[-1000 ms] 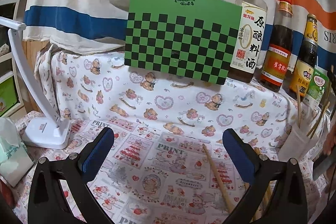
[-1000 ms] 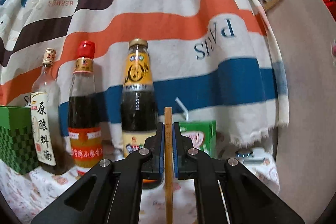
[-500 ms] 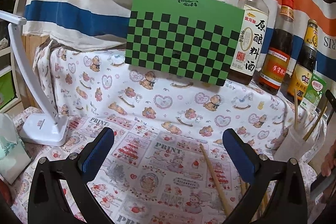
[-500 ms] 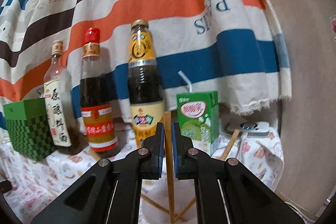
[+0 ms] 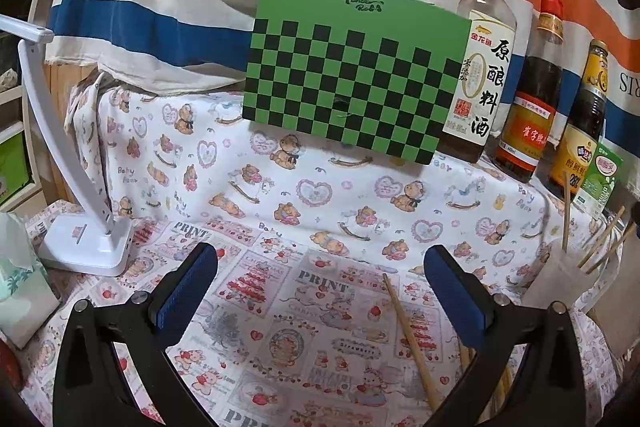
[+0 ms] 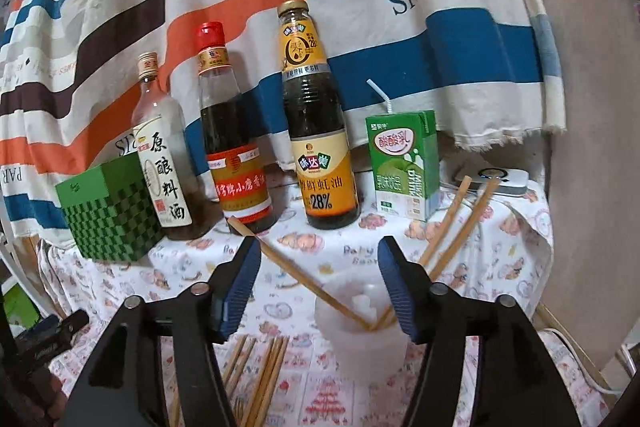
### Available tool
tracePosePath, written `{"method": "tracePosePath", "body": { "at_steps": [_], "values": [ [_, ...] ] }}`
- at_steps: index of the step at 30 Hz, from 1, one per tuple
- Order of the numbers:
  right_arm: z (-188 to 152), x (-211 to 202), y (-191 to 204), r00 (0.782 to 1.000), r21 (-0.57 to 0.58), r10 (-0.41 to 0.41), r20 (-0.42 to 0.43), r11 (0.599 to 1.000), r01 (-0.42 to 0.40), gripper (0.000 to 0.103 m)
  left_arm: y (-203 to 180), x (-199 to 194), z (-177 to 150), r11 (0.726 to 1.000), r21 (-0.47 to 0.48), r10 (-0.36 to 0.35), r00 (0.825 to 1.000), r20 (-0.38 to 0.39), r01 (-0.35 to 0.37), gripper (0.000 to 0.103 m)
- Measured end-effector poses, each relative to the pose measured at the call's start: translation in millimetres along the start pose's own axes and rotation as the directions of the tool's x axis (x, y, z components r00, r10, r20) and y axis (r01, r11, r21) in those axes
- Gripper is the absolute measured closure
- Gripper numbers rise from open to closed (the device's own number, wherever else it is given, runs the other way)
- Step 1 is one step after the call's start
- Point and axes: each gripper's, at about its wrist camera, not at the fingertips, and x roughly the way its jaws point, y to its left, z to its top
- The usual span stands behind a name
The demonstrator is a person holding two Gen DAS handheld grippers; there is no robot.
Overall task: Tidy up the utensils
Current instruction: 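Withdraw the open right tool from the cup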
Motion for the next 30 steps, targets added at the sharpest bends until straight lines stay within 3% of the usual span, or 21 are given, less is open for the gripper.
{"method": "tracePosePath", "body": {
  "at_steps": [4, 11, 13, 21, 27, 30],
  "values": [
    [-8.3, -17.8, 6.0, 1.0, -0.049, -0.02, 0.023, 0.999, 0.022, 0.033, -1.2, 0.7, -0.4, 1.0, 0.009, 0.003, 1.0, 0.0, -0.003, 0.001],
    [-18.1, -33.7, 12.2, 0.998, -0.036, 0.031, 0.046, 0.999, -0.029, 0.019, -6.9, 4.9, -3.9, 0.999, 0.042, 0.007, 1.0, -0.016, -0.006, 0.001],
    [-24.9, -31.9, 14.2, 0.999, -0.045, 0.023, 0.047, 0.999, -0.021, 0.019, -8.2, 8.1, -5.3, 0.999, 0.05, 0.0, 0.999, -0.032, 0.002, 0.001],
    [-45.4, -13.0, 7.6, 0.999, -0.081, -0.012, -0.049, 0.997, 0.008, 0.016, -15.0, 26.2, -12.0, 0.994, 0.045, -0.087, 0.982, -0.169, 0.096, 0.001],
    [-51.2, 3.6, -5.5, 0.99, -0.044, -0.015, -0.142, 0.999, 0.009, 0.016, -30.2, 32.1, -22.2, 0.989, 0.115, -0.062, 0.976, -0.209, 0.088, 0.001],
    [-52.0, 7.4, -10.6, 0.987, -0.029, -0.03, -0.16, 0.999, 0.026, 0.016, -42.5, 38.6, -30.4, 0.979, 0.159, -0.078, 0.959, -0.272, 0.125, 0.001]
  ]
}}
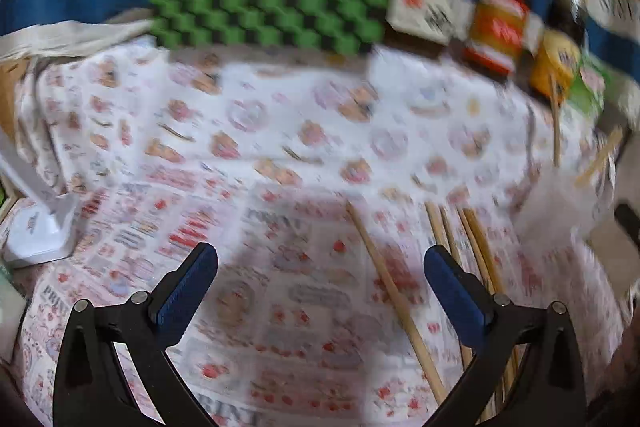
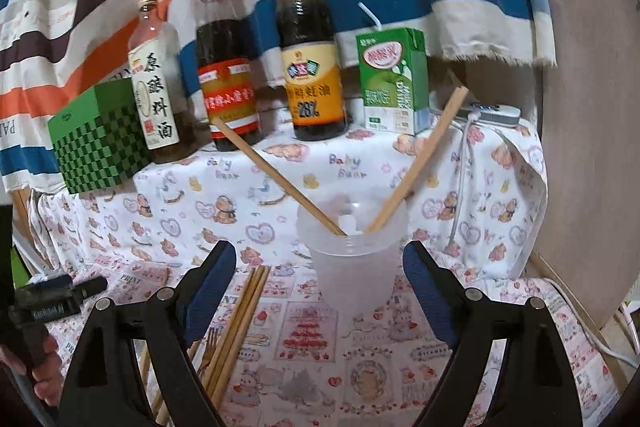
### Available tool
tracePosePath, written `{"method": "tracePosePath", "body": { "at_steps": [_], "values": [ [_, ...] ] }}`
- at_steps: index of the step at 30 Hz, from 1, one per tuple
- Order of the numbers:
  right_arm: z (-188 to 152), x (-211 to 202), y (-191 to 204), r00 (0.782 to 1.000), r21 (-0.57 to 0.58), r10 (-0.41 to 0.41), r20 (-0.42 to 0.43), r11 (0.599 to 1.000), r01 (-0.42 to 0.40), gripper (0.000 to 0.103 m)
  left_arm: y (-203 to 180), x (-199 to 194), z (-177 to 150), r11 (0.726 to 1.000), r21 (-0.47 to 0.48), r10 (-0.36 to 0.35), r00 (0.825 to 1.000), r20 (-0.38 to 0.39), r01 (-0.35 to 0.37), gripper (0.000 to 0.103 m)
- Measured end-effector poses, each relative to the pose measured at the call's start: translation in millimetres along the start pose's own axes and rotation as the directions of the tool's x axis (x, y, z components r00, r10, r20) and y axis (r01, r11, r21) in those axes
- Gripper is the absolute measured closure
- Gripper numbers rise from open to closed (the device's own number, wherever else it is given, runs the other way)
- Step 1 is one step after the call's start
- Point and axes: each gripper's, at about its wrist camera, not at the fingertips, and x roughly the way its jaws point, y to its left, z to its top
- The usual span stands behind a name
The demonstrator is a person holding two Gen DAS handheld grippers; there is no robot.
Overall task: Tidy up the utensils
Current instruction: 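Withdraw the open right tool from the cup, then lower the left tool onto the wooden chopsticks and grasp one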
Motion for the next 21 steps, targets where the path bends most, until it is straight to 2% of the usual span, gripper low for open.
{"method": "tracePosePath", "body": {
  "at_steps": [3, 6, 8, 9, 11, 13, 15, 17, 21],
  "values": [
    [0.5, 1.1, -1.8, 1.0, 0.004, -0.012, -0.007, 1.0, 0.012, 0.016, -13.8, 9.5, 5.4, 0.999, 0.032, 0.014, 0.999, -0.05, -0.012, 0.001],
    [0.6, 0.5, -0.2, 0.999, -0.01, -0.034, 0.004, 0.999, 0.034, 0.016, -28.6, 26.9, 19.8, 0.999, 0.051, 0.023, 0.988, -0.154, -0.015, 0.003],
    [-0.2, 0.3, 1.9, 0.998, -0.028, -0.061, 0.014, 0.998, 0.061, 0.016, -36.6, 42.8, 28.7, 0.996, 0.067, 0.076, 0.969, -0.237, -0.062, 0.016],
    [-0.1, 1.2, 2.1, 0.998, -0.029, -0.063, 0.009, 0.998, 0.063, 0.016, -39.6, 50.2, 33.0, 0.996, 0.064, 0.079, 0.962, -0.262, -0.065, 0.026],
    [0.3, 3.0, 1.0, 0.999, -0.024, -0.054, -0.006, 0.998, 0.053, 0.016, -42.3, 63.4, 37.1, 0.999, 0.037, 0.034, 0.947, -0.321, -0.024, 0.033],
    [0.5, 3.7, -1.5, 0.998, -0.014, -0.055, -0.009, 0.998, 0.054, 0.016, -42.6, 72.0, 36.0, 1.0, -0.006, -0.018, 0.924, -0.383, 0.017, 0.052],
    [1.2, 4.2, -3.4, 0.997, -0.016, -0.081, -0.007, 0.997, 0.08, 0.016, -44.2, 71.9, 30.7, 0.998, -0.036, -0.057, 0.912, -0.405, 0.047, 0.056],
    [1.4, 4.4, -4.4, 0.997, -0.011, -0.081, -0.011, 0.997, 0.081, 0.016, -46.8, 70.7, 25.6, 0.998, -0.04, -0.066, 0.911, -0.408, 0.054, 0.057],
    [-0.3, 7.1, -4.6, 0.996, -0.001, -0.079, -0.028, 0.997, 0.079, 0.016, -41.5, 80.4, 28.3, 0.995, -0.096, -0.045, 0.912, -0.409, 0.006, 0.064]
  ]
}}
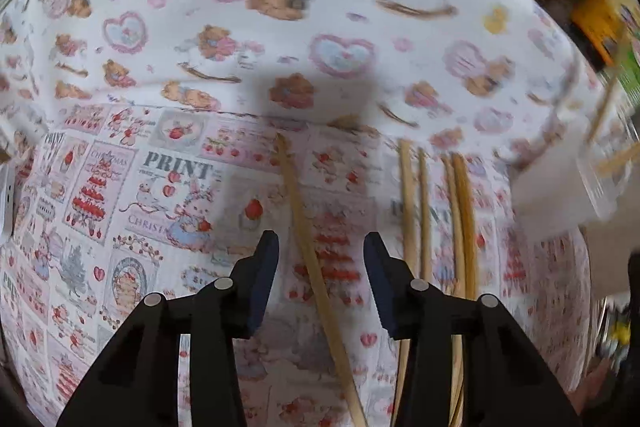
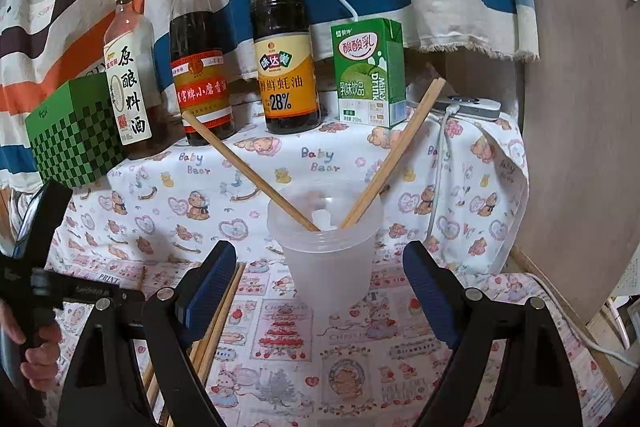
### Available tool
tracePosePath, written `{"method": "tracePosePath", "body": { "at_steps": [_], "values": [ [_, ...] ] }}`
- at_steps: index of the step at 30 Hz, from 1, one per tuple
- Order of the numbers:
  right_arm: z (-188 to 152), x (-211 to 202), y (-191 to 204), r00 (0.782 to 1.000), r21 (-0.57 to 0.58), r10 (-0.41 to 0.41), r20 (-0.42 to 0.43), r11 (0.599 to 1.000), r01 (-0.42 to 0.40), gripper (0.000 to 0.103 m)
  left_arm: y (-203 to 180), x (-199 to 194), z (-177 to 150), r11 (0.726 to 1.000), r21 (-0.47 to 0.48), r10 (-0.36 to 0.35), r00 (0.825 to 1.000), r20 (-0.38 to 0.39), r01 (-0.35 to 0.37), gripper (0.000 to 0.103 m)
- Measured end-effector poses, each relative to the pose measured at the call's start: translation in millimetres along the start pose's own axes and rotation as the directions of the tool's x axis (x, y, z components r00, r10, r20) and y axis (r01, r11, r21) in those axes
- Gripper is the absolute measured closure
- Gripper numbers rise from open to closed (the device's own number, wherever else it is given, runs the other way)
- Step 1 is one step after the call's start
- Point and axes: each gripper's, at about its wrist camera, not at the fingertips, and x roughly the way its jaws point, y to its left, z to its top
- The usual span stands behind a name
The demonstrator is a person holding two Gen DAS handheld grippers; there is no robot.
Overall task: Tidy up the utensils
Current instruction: 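Lower the left tool onto the wooden chopsticks and grasp one, then grasp a wooden chopstick with the right tool while the left tool holds its chopstick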
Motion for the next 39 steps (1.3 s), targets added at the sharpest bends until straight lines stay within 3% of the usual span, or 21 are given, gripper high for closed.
{"method": "tracePosePath", "body": {
  "at_steps": [3, 5, 7, 15, 18, 20, 22, 24, 26, 28, 32, 34, 37, 39],
  "values": [
    [0.8, -0.9, 0.7, 1.0, 0.001, 0.008, -0.01, 1.0, -0.008, 0.016, -3.1, 7.3, 11.3, 1.0, 0.0, 0.025, 1.0, 0.004, -0.025, 0.069],
    [1.6, -3.2, 0.0, 1.0, 0.001, 0.003, 0.004, 1.0, -0.003, 0.016, -6.3, 14.6, 16.3, 0.998, 0.009, 0.064, 0.998, -0.007, -0.064, 0.078],
    [2.3, -3.2, -0.3, 1.0, -0.012, -0.018, 0.015, 1.0, 0.018, 0.016, -7.5, 19.8, 18.3, 0.997, 0.003, 0.078, 0.997, -0.015, -0.078, 0.098],
    [1.9, 3.3, 0.0, 0.999, -0.014, 0.013, -0.031, 1.0, -0.013, 0.016, -8.5, 11.4, 17.2, 0.999, 0.001, 0.049, 0.999, -0.004, -0.049, 0.098],
    [3.5, 1.1, -1.2, 1.0, -0.011, 0.015, -0.021, 1.0, -0.016, 0.016, -10.9, -20.2, 16.3, 0.998, 0.037, 0.049, 0.996, 0.078, -0.052, 0.098],
    [4.2, 2.0, -4.0, 0.999, 0.008, 0.03, -0.032, 1.0, -0.03, 0.016, -17.5, -52.3, 13.7, 0.995, 0.067, 0.056, 0.985, 0.164, -0.068, 0.098],
    [3.7, 6.1, -8.5, 0.997, 0.042, 0.057, -0.058, 0.998, -0.055, 0.016, -22.3, -84.1, 10.2, 0.994, 0.085, 0.039, 0.969, 0.244, -0.062, 0.098],
    [2.5, 12.2, -12.1, 0.992, 0.07, 0.088, -0.094, 0.994, -0.081, 0.017, -20.5, -120.4, 10.5, 0.995, 0.085, 0.016, 0.941, 0.337, -0.048, 0.098],
    [0.8, 16.0, -13.8, 0.987, 0.089, 0.109, -0.116, 0.991, -0.099, 0.029, -14.6, -149.2, 10.4, 0.997, 0.072, -0.004, 0.909, 0.417, -0.028, 0.098],
    [-1.2, 18.6, -12.1, 0.983, 0.089, 0.13, -0.132, 0.989, -0.119, 0.04, -14.4, -175.2, 11.9, 0.998, 0.06, -0.014, 0.871, 0.492, -0.017, 0.098],
    [-3.7, 19.8, -4.1, 0.973, 0.072, 0.174, -0.153, 0.984, -0.165, 0.061, -10.7, -212.9, 8.4, 0.998, 0.061, -0.012, 0.775, 0.632, -0.034, 0.098],
    [-4.8, 20.0, 1.2, 0.963, 0.065, 0.212, -0.167, 0.977, -0.203, 0.069, -11.7, -227.0, 4.8, 0.997, 0.068, -0.018, 0.738, 0.675, -0.038, 0.098],
    [-6.6, 22.5, 8.2, 0.939, 0.072, 0.27, -0.212, 0.963, -0.261, 0.085, -4.3, -235.6, 1.9, 0.997, 0.072, -0.041, 0.713, 0.7, -0.013, 0.098],
    [-7.8, 24.4, 15.3, 0.932, 0.049, 0.272, -0.239, 0.962, -0.268, 0.088, -1.5, -240.5, 0.2, 0.997, 0.071, -0.043, 0.698, 0.715, -0.011, 0.098]
  ]
}}
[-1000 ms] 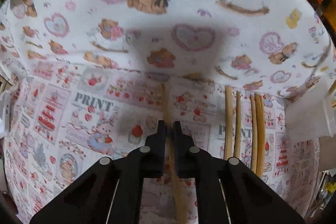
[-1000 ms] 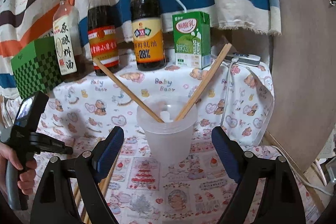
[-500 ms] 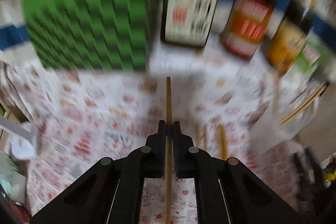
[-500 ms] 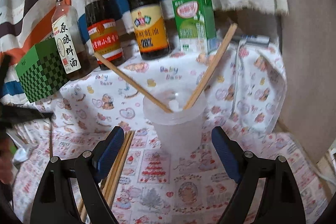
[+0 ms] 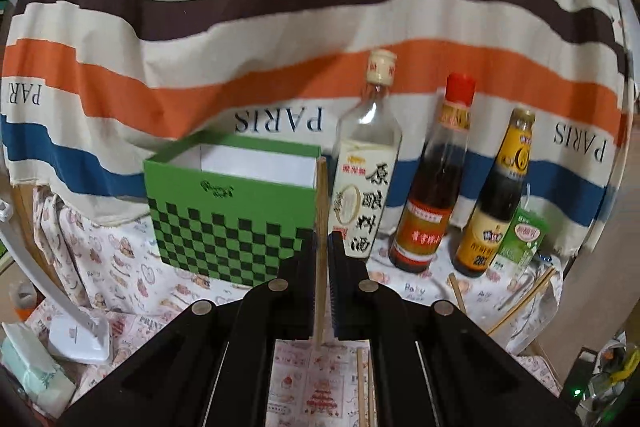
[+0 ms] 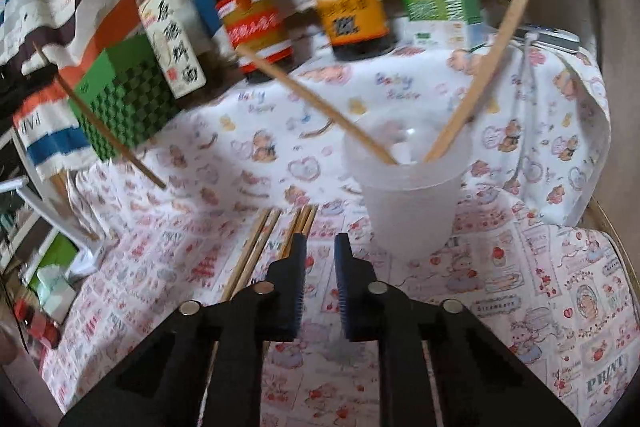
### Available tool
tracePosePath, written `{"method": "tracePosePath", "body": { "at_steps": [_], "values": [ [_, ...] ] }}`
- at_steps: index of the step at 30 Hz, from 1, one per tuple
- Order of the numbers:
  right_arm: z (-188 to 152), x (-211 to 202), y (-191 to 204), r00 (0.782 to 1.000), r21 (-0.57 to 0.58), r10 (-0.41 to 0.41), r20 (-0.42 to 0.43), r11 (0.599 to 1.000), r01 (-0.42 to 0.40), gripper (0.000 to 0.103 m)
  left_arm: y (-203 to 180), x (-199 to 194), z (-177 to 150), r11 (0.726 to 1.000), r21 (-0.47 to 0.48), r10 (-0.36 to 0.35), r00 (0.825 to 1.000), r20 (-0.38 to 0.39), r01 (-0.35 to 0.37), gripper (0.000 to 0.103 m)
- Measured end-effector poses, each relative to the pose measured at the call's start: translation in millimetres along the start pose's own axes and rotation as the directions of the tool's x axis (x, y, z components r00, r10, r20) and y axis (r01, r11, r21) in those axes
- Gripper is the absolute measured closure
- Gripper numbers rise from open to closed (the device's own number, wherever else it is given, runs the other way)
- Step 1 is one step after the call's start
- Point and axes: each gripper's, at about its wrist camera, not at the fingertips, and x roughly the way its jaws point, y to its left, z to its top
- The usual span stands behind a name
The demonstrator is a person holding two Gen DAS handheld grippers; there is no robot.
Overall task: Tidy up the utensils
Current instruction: 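Grasp a wooden chopstick with the right tool while the left tool holds its chopstick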
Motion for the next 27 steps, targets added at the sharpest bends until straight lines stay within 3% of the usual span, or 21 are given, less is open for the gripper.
{"method": "tracePosePath", "body": {
  "at_steps": [3, 8, 11, 16, 21, 24, 27],
  "values": [
    [3.2, 4.2, 11.9, 1.0, -0.033, 0.019, -0.016, 0.999, -0.019, 0.088, 8.2, -5.9, 0.4, 1.0, -0.004, 0.01, 1.0, 0.022, -0.01, 0.098],
    [19.7, 30.1, 37.3, 0.986, -0.035, 0.015, -0.164, 0.999, -0.021, 0.088, 33.1, -3.2, 3.1, 0.997, -0.075, -0.011, 1.0, 0.016, 0.012, 0.098],
    [30.8, 66.8, 44.6, 0.95, 0.002, -0.024, -0.311, 1.0, 0.026, 0.088, 45.1, -0.7, 4.9, 0.996, -0.094, 0.008, 1.0, 0.008, -0.008, 0.098],
    [37.4, 115.1, 44.3, 0.909, 0.037, -0.066, -0.411, 0.995, 0.089, 0.095, 57.9, -4.1, 7.0, 0.995, -0.092, 0.043, 0.999, -0.004, -0.043, 0.098],
    [37.6, 142.9, 49.3, 0.892, 0.026, -0.125, -0.434, 0.988, 0.152, 0.096, 75.4, -10.4, 11.0, 0.991, -0.127, 0.035, 0.999, -0.001, -0.034, 0.098],
    [38.0, 150.4, 50.2, 0.885, 0.009, -0.207, -0.417, 0.973, 0.232, 0.096, 80.0, -16.1, 13.2, 0.996, -0.092, 0.017, 1.0, 0.008, -0.016, 0.098],
    [36.8, 155.6, 51.2, 0.883, 0.002, -0.219, -0.416, 0.97, 0.241, 0.096, 86.8, -17.2, 13.9, 0.993, -0.116, 0.018, 1.0, 0.006, -0.017, 0.098]
  ]
}}
